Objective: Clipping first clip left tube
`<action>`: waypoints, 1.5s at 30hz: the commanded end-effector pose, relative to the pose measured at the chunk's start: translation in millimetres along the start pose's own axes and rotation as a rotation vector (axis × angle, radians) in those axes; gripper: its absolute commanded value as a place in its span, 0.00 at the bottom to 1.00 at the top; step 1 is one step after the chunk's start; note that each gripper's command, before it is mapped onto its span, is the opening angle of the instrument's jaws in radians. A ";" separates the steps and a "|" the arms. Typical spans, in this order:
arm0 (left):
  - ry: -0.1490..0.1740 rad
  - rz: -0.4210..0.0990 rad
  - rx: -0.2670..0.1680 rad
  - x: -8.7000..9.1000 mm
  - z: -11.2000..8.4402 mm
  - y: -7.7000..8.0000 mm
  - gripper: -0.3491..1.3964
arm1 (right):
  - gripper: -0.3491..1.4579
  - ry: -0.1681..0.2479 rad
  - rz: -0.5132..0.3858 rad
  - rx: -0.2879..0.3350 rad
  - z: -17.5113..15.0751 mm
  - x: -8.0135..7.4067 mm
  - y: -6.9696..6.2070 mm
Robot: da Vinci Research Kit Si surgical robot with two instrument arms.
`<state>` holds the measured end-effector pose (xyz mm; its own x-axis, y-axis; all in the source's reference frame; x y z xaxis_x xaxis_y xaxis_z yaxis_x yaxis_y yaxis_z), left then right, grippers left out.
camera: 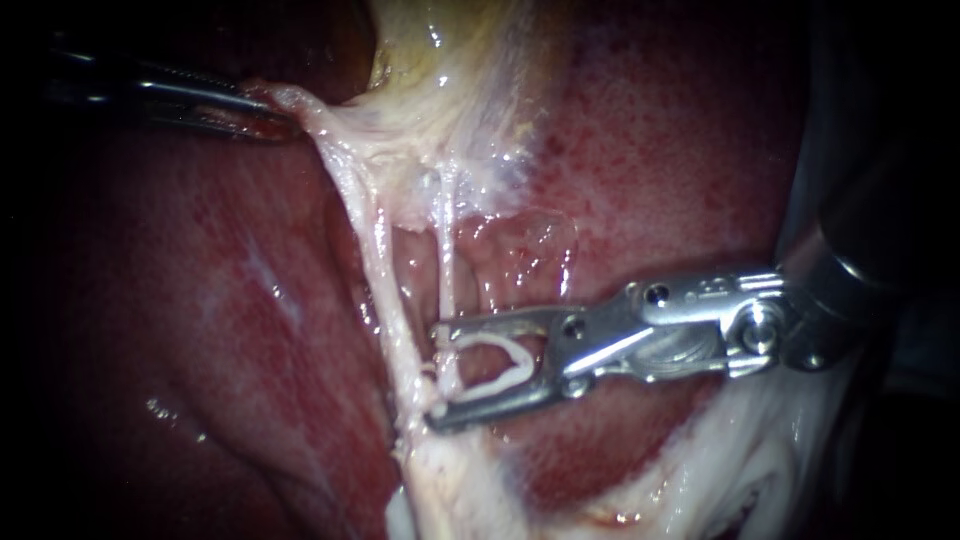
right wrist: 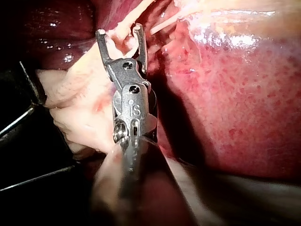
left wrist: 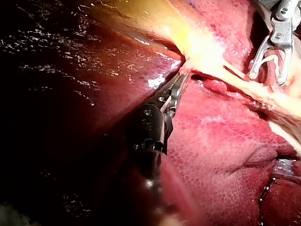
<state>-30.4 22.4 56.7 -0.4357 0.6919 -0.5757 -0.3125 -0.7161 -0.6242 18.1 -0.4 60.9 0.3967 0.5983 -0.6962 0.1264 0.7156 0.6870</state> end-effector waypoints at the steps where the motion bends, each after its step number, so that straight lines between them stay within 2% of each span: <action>1: 0.000 0.000 0.000 0.0 0.0 0.0 0.00 | 0.45 -0.002 -0.002 -0.001 0.1 -0.4 0.2; 9: 0.000 0.000 0.000 0.0 0.0 0.0 0.00 | 0.47 -0.006 0.009 -0.013 1.8 -2.9 2.2; 15: 0.000 0.000 0.000 0.0 0.0 0.0 0.00 | 0.47 -0.009 0.008 -0.015 2.5 -4.0 2.6; 32: 0.000 0.000 0.000 0.0 0.0 0.1 0.00 | 0.47 0.001 0.009 0.005 3.9 -3.2 2.6; 45: 0.000 0.000 0.001 0.1 0.1 0.0 0.00 | 0.47 0.028 0.016 0.055 7.0 -1.2 1.3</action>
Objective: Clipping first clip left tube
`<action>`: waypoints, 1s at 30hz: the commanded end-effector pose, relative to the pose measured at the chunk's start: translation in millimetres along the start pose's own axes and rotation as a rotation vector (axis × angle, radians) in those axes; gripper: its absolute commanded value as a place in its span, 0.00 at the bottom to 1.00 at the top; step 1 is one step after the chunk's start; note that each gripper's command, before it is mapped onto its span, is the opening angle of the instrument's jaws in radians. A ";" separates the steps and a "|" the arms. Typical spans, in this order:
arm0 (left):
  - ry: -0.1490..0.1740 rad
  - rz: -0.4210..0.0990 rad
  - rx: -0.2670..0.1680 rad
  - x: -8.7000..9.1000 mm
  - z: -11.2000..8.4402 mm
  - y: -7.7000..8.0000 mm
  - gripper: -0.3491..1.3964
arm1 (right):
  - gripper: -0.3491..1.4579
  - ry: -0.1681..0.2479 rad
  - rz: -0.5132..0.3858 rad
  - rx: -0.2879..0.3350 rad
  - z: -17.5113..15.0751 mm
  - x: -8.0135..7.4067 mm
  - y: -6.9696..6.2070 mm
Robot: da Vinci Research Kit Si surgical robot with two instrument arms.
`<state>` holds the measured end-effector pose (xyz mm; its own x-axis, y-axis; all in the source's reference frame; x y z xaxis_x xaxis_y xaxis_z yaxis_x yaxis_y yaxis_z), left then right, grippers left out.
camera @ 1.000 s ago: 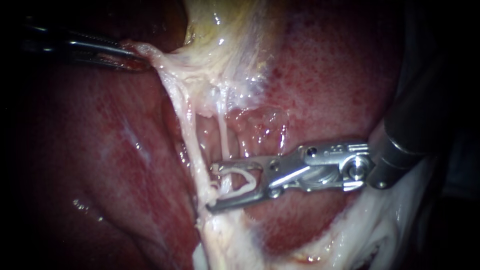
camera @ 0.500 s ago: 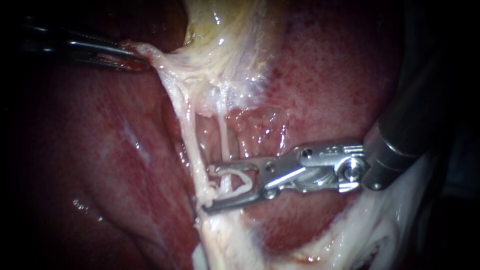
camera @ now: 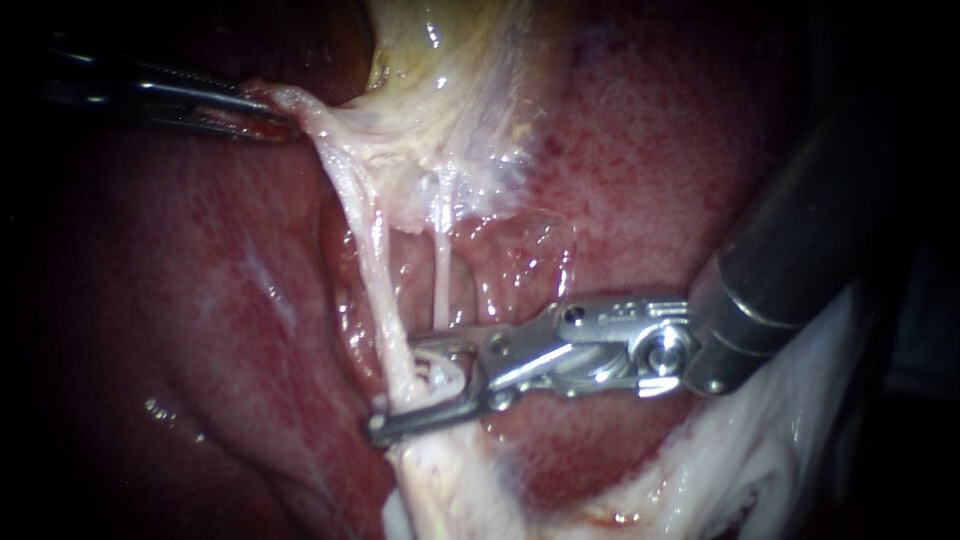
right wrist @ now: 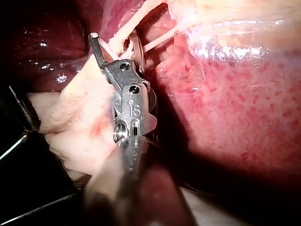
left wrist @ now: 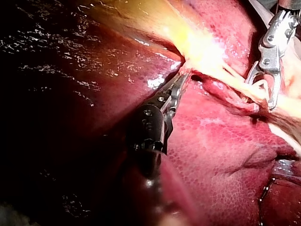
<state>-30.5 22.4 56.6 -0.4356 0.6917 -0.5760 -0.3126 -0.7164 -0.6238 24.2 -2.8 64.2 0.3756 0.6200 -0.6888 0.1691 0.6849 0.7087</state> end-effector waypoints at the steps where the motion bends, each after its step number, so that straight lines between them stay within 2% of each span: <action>1: 0.000 -0.001 0.000 0.0 0.1 0.0 0.00 | 0.47 0.002 -0.001 0.001 0.2 0.1 -0.1; 8: 0.000 -0.001 0.001 0.0 0.2 0.0 0.00 | 0.47 0.022 0.003 0.009 0.9 0.6 -0.7; 11: 0.000 -0.001 0.001 0.0 0.2 0.0 0.00 | 0.47 0.048 0.013 0.026 1.0 0.8 -0.9; 16: 0.000 -0.001 0.001 0.0 0.2 0.0 0.00 | 0.47 0.105 0.048 0.098 0.8 1.1 -1.6; 22: 0.000 0.000 0.001 -0.1 0.1 0.0 0.00 | 0.46 0.147 0.061 0.192 0.5 2.0 -3.0; 27: 0.000 0.000 0.001 -0.1 0.1 0.0 0.00 | 0.44 0.148 0.062 0.241 0.3 3.0 -3.7; 30: 0.000 0.000 0.001 -0.1 0.1 0.0 0.00 | 0.42 0.142 0.059 0.258 0.2 3.1 -3.6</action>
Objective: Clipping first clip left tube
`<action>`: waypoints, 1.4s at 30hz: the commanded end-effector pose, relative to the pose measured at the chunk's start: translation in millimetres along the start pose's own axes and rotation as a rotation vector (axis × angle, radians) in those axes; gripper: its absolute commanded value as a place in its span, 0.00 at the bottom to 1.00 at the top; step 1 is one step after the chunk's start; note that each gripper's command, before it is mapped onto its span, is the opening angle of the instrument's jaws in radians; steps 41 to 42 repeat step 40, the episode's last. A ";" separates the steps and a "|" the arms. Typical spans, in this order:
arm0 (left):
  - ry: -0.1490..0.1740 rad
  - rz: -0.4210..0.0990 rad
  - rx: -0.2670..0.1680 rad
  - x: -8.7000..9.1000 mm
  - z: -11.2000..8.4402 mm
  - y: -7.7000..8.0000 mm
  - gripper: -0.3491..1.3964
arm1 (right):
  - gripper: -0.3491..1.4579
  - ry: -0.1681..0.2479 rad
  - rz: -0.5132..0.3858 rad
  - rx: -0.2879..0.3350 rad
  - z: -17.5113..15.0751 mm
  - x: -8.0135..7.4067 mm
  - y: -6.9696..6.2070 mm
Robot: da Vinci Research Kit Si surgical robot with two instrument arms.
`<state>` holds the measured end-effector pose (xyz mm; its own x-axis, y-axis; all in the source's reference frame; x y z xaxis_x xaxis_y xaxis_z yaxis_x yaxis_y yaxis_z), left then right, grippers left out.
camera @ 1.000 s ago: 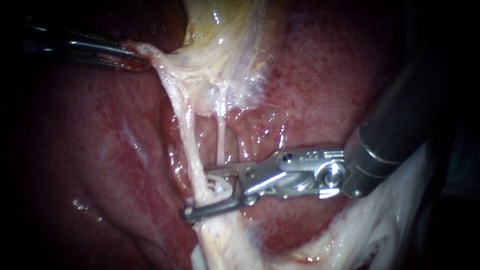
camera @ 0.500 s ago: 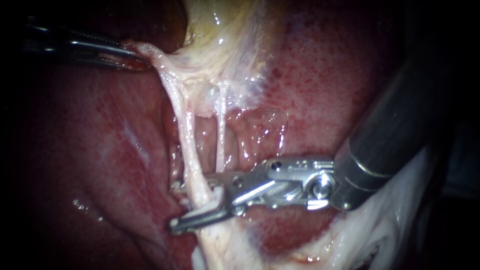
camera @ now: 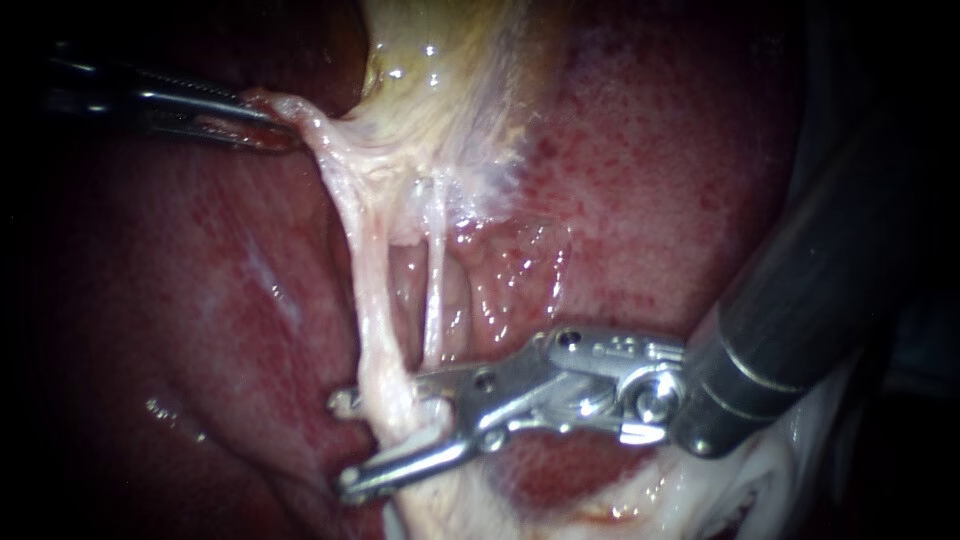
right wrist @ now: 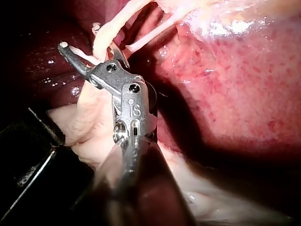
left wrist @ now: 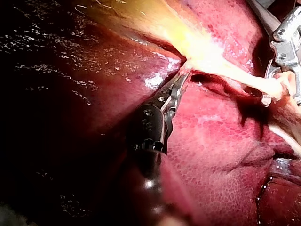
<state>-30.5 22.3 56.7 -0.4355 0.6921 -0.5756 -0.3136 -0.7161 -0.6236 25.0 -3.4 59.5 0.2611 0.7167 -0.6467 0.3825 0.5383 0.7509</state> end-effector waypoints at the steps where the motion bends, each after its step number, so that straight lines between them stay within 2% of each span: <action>1: 0.000 0.000 0.000 0.0 0.0 0.0 0.00 | 0.41 -0.001 -0.001 -0.001 -0.1 -0.1 0.0; 5: 0.000 0.000 0.000 0.0 0.0 0.0 0.00 | 0.39 0.006 0.011 -0.017 -0.2 0.0 0.0; 9: 0.000 0.000 0.000 0.0 0.0 0.0 0.00 | 0.32 0.009 0.042 -0.019 -0.5 0.2 -0.1; 15: 0.000 0.000 0.000 0.0 0.1 0.0 0.00 | 0.17 0.011 0.074 -0.018 -0.8 0.5 -0.3; 20: 0.000 0.000 0.000 0.0 0.1 -0.1 0.00 | 0.00 0.011 0.109 -0.018 -1.0 0.4 -0.3; 27: -0.003 0.001 0.001 0.0 0.1 0.0 0.00 | 0.00 0.011 0.167 -0.018 -1.4 0.0 0.1; 42: -0.003 0.000 0.001 0.0 0.3 -0.1 0.00 | 0.00 0.013 0.172 -0.017 -1.5 -0.1 0.3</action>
